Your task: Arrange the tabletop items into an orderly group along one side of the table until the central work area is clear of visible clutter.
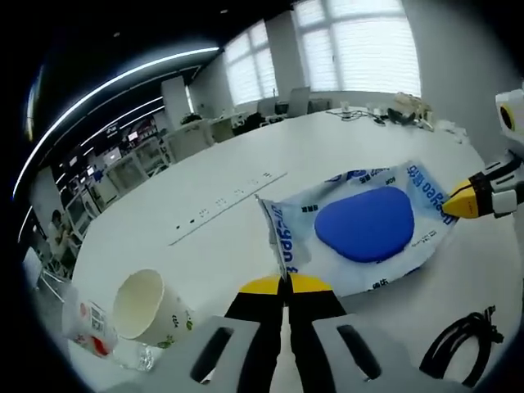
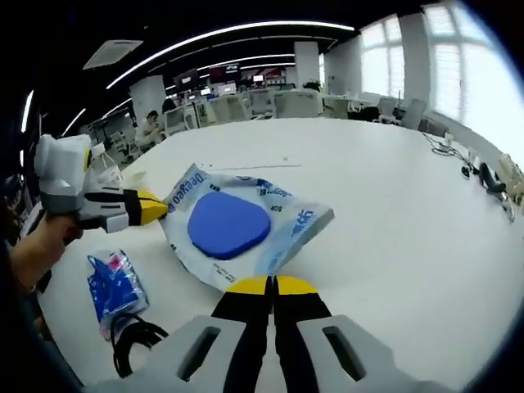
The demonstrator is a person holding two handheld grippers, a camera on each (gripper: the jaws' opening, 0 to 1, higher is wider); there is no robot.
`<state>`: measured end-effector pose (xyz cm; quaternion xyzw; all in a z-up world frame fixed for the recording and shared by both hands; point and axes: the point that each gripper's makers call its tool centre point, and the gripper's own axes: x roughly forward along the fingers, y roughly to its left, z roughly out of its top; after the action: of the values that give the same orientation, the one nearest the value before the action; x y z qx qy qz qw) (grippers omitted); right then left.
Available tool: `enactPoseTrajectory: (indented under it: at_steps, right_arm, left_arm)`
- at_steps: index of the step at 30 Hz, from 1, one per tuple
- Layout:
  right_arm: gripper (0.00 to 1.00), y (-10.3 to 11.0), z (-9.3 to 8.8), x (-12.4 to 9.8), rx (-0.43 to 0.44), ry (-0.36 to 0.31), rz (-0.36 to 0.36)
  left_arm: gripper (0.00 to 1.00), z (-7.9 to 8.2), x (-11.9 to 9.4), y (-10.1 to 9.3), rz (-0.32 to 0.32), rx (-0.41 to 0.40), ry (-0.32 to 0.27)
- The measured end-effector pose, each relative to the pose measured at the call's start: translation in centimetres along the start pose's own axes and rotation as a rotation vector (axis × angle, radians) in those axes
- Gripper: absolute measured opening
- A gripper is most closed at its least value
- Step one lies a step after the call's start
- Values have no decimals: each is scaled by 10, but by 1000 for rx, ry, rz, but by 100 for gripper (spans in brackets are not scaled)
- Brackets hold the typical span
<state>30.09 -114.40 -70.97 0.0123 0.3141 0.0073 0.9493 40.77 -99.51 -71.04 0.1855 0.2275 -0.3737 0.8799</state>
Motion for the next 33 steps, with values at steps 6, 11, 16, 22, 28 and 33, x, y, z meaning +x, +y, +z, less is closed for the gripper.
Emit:
enactPoseTrajectory:
  at_steps: [6,11,16,22,28,33]
  right_arm:
    - [0,-2,17,19,-73,0,21]
    - [0,3,27,34,-97,5,52]
    - [0,10,36,49,-122,0,111]
    - [0,11,41,68,-102,11,153]
    - [0,15,39,83,-64,63,233]
    - [0,9,42,94,-44,75,247]
  left_arm:
    - [0,-1,-8,7,56,-37,-9]
    - [0,-8,-13,17,105,-76,17]
    - [0,-18,-19,28,168,-217,23]
    - [0,-27,-22,30,181,-291,24]
    - [0,-32,-18,39,205,-344,37]
    - [0,-34,-12,39,206,-372,36]
